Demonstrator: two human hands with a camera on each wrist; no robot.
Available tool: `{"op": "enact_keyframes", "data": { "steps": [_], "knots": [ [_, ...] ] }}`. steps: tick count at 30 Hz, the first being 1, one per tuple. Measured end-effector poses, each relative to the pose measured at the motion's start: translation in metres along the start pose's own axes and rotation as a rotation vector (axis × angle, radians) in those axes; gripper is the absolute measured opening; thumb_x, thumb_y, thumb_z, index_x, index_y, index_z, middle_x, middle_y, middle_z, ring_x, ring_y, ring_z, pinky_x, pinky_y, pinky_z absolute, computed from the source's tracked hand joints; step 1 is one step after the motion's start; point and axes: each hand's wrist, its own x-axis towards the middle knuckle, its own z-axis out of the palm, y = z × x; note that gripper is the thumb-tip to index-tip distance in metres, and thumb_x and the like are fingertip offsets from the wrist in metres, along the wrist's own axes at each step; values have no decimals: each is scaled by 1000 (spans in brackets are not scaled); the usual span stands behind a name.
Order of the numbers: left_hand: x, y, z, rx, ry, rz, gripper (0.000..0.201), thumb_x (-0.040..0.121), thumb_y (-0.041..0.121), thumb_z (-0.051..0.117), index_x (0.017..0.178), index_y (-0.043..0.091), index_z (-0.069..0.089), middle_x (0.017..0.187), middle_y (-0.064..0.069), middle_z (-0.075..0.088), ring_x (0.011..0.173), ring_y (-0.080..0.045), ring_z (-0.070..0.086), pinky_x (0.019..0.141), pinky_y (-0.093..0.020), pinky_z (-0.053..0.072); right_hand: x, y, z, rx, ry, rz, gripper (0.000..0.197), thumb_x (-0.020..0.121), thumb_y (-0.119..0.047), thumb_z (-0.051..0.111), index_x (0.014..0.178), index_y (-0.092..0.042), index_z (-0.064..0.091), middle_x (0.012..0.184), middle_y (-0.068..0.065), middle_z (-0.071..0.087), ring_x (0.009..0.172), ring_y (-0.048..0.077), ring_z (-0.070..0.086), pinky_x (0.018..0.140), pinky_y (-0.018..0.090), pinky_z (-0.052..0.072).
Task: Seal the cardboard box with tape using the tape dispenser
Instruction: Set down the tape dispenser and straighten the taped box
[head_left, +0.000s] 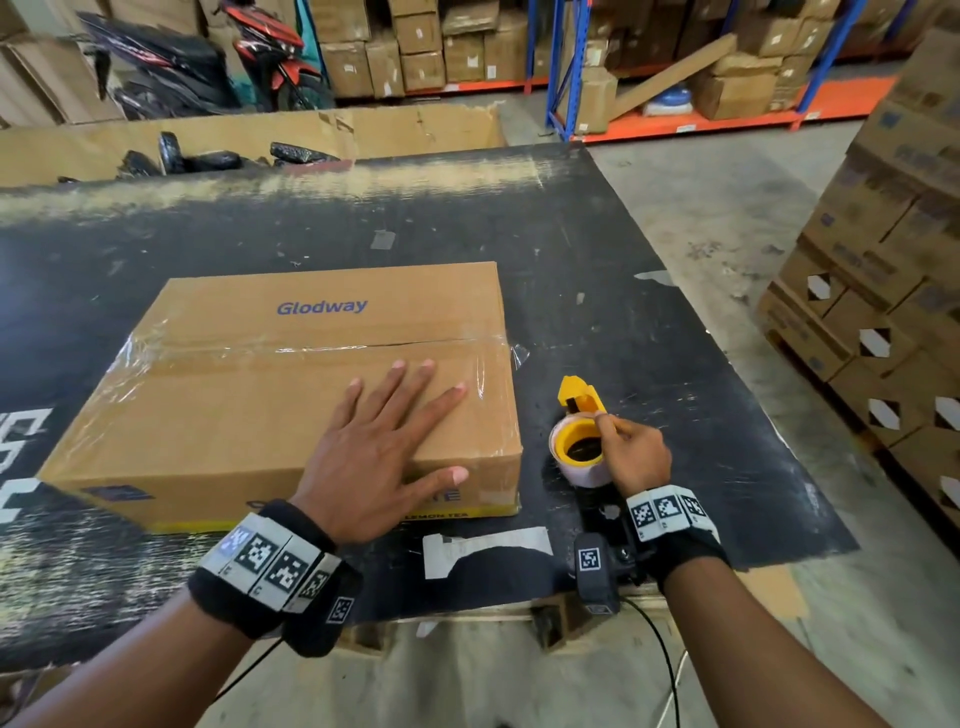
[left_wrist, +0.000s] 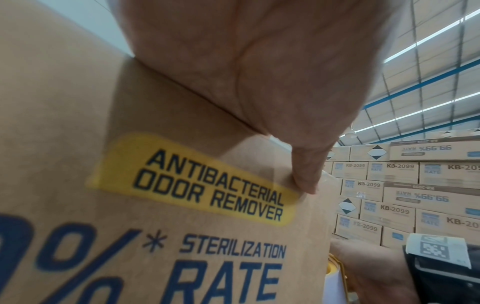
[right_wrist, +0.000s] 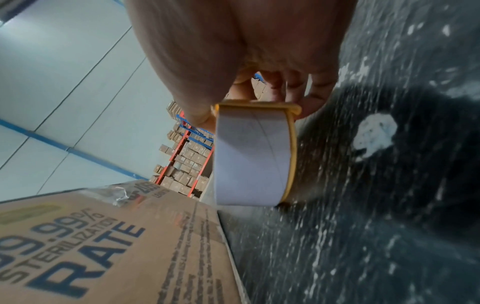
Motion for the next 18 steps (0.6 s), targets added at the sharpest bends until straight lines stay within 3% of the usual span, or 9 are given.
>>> {"op": "enact_keyframes", "data": {
  "steps": [5,7,8,10,12,13,15,16,18],
  "knots": [
    [0,-1,1,0,10,3,81,88,84,18,155,48,-12,170,8,-12,157,-20,-12,125,-56,6,2,4,4,-106,-21,-6,43,91,-43,49,75,-9,71,81,25,62,81,37,56,72,31,38],
    [0,-1,2,-3,13,1,81,88,84,18,156,49,-10,170,8,-11,157,-19,-12,125,-57,5,-2,-3,7,-204,27,-40,49,86,-50,47,97,-13,77,100,22,68,98,40,62,82,38,48],
    [0,-1,2,-6,16,0,81,88,84,18,156,49,-10,170,8,-10,157,-19,-12,125,-57,5,-7,-11,8,-222,81,-90,48,87,-48,50,113,-15,75,115,19,65,111,38,60,91,41,49],
    [0,-1,3,-11,23,2,81,88,83,18,156,48,-9,170,8,-9,157,-20,-12,125,-57,4,-16,-32,10,-131,145,-293,44,93,-40,53,128,-15,67,131,9,60,123,27,56,102,40,45],
    [0,-2,4,-6,22,5,80,88,83,17,156,48,-10,170,7,-10,157,-20,-12,125,-57,4,-26,-60,16,73,-14,-442,47,97,-40,49,137,-17,61,140,-3,58,127,12,53,107,30,39],
    [-1,-2,4,-6,22,5,80,88,83,16,156,49,-11,170,7,-10,157,-20,-12,125,-57,5,-27,-70,23,193,-147,-417,53,97,-46,48,142,-20,56,145,-8,55,131,6,50,112,29,36],
    [-1,-2,3,-9,21,2,80,88,83,16,156,48,-10,170,7,-10,157,-20,-11,125,-57,5,-28,-90,36,380,-396,-259,68,90,-63,45,148,-28,50,152,-12,50,139,3,44,119,37,31],
    [0,-2,3,-6,18,-1,81,88,83,15,156,48,-11,170,7,-10,157,-21,-11,125,-57,4,-26,-93,41,422,-473,-180,68,87,-70,44,145,-34,52,150,-14,53,138,4,46,119,39,31],
    [1,-2,3,0,15,-6,81,88,83,15,156,48,-12,170,7,-11,157,-21,-12,125,-57,4,-25,-98,44,471,-544,-133,47,89,-71,42,123,-48,65,132,-19,65,124,0,58,111,35,40]
  ]
}}
